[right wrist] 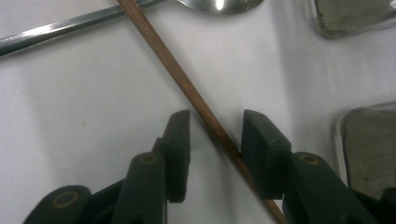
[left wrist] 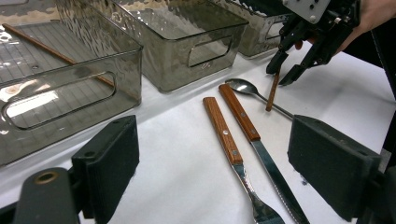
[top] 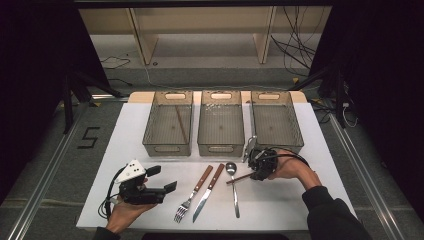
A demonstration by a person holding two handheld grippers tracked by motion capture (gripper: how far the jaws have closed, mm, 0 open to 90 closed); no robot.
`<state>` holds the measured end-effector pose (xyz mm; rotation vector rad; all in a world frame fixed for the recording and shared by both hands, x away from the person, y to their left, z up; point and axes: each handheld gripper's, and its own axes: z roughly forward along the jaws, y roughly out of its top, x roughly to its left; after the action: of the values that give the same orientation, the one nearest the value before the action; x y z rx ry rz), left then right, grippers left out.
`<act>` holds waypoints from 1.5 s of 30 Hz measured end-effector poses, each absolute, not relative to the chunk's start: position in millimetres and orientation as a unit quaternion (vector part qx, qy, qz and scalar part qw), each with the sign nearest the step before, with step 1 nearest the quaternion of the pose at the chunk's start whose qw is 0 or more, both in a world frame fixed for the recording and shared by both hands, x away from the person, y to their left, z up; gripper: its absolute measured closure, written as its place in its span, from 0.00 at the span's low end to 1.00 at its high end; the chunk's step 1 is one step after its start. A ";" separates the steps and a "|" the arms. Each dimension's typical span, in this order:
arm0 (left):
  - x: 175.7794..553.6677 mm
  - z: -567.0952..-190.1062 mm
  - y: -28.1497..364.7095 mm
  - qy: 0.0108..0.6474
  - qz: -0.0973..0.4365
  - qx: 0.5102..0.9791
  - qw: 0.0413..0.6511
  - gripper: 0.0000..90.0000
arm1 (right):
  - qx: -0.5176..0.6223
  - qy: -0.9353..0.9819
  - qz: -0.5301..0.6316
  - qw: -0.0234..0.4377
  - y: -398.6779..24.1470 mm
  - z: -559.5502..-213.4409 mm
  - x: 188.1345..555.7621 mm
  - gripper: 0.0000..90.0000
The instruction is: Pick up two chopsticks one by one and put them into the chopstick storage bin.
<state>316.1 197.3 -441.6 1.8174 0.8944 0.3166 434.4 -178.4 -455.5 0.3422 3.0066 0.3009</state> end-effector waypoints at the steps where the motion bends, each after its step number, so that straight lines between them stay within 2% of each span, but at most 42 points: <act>1: 316.2 -441.6 197.3 0.373 0.132 0.758 0.519 0.18 | 0.111 0.988 0.097 0.048 -177.6 -455.1 434.1 0.74; 4: 316.3 -441.7 197.5 0.373 0.132 0.758 0.519 0.18 | 0.109 0.988 0.094 0.050 -176.5 -455.0 432.8 0.75; 9: 316.4 -441.7 197.7 0.373 0.132 0.758 0.518 0.18 | 0.078 0.992 0.085 0.056 -172.8 -454.9 428.2 0.84; 20: 316.7 -442.1 197.9 0.374 0.133 0.759 0.516 0.18 | 0.047 0.994 0.077 0.061 -171.2 -454.7 419.7 0.92; 31: 317.1 -442.2 198.4 0.375 0.132 0.759 0.516 0.18 | 0.039 0.994 0.086 0.062 -172.1 -452.0 417.1 0.95; 39: 317.3 -442.5 198.0 0.378 0.132 0.757 0.517 0.18 | 0.070 0.987 0.133 0.055 -180.2 -431.8 413.7 0.95; 45: 315.4 -440.1 193.4 0.374 0.129 0.757 0.521 0.18 | 0.110 0.969 0.211 0.072 -187.7 -409.2 408.3 0.95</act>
<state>315.4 193.4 -440.1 1.8133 0.8952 0.3086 408.3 -187.7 -409.2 0.3312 2.9108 0.6328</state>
